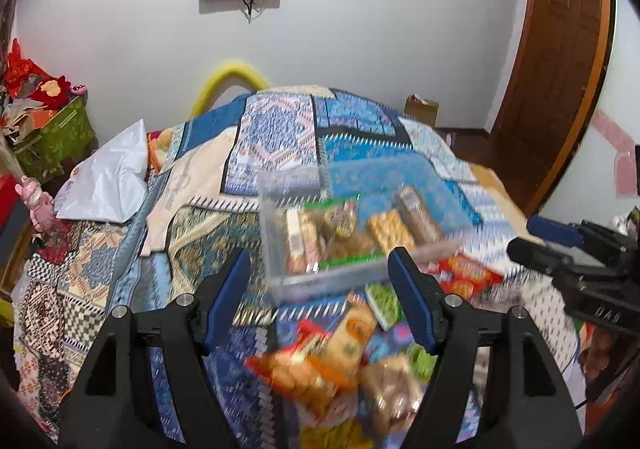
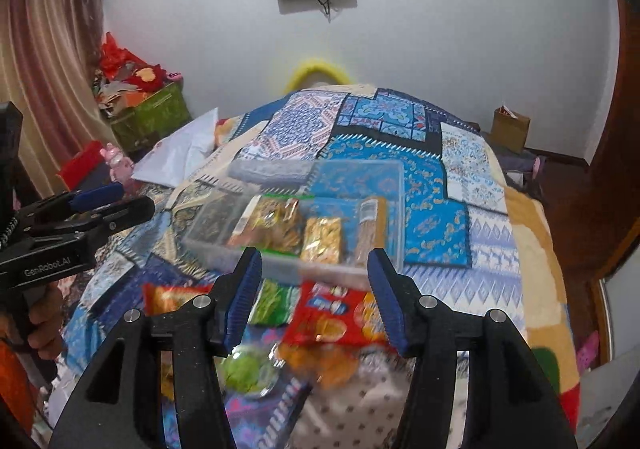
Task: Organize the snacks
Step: 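Grasp the yellow chip bag with left tool while right grasps green jelly cup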
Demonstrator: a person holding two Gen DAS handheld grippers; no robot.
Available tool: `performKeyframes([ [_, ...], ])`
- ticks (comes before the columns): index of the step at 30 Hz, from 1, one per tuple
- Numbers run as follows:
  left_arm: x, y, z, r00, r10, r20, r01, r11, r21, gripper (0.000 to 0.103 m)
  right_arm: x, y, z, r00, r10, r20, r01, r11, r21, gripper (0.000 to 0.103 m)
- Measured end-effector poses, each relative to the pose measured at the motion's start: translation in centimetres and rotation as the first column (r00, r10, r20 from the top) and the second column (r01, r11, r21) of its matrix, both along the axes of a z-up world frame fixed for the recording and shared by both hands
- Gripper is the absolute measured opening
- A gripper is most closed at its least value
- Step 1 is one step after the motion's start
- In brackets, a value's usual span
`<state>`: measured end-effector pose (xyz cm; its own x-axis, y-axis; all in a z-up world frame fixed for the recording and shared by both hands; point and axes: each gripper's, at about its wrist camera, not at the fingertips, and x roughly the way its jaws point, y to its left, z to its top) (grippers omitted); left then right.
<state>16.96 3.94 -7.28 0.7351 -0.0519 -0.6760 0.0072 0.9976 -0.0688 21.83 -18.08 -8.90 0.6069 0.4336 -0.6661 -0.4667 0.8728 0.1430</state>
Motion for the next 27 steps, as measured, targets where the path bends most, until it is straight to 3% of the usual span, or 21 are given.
performKeyframes([
  [9,-3.9,1.4,-5.1,0.994,0.02,-0.109,-0.02,1.0,0.005,0.071,-3.4,0.6,-3.2,0.997,0.024,-0.072,-0.024,1.0,0.005,0.053],
  [15,-5.3,2.1,-8.3,0.983,0.026,-0.18,-0.032,0.999,-0.03,0.071,-4.6,1.4,-6.4,0.987,0.045,-0.155,-0.046,0.999,-0.004,0.053],
  [27,-5.5,0.7,-13.5,0.955,-0.032,-0.293,0.013,0.998,-0.067,0.071,-4.6,2.9,-10.4,0.96,0.079,-0.27,-0.085,0.996,-0.014,0.053],
])
